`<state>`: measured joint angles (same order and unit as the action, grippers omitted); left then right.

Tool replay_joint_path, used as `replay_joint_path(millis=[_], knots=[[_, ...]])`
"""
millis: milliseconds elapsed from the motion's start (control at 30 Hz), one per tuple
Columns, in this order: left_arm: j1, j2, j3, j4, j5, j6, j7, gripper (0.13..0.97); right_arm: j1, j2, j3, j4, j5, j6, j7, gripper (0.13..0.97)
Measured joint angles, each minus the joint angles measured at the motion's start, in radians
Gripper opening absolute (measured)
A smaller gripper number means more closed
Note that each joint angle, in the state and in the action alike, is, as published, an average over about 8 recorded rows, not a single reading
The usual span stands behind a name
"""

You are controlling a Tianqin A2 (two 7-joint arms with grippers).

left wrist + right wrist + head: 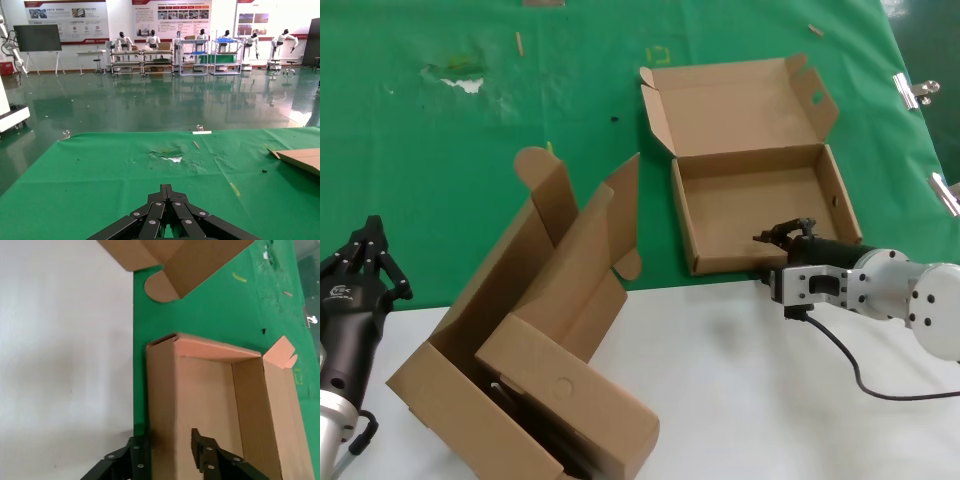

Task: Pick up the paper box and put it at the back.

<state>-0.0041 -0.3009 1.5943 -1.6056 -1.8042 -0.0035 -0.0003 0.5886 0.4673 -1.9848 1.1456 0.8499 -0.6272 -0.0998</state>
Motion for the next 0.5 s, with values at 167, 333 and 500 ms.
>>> replay_joint_path(millis=[167,333,500], knots=[[0.0,0.0,0.0,0.0,0.0,0.0,0.0,0.14,-0.018,0.014,0.012,0.042,0.031,-0.008,0.016,0.325],[0.0,0.0,0.0,0.0,0.0,0.0,0.0,0.14,-0.06,0.055,0.041,0.141,0.073,-0.024,0.044,0.443],[0.0,0.0,0.0,0.0,0.0,0.0,0.0,0.14,-0.146,0.133,0.119,0.308,0.134,-0.029,0.096,0.54]])
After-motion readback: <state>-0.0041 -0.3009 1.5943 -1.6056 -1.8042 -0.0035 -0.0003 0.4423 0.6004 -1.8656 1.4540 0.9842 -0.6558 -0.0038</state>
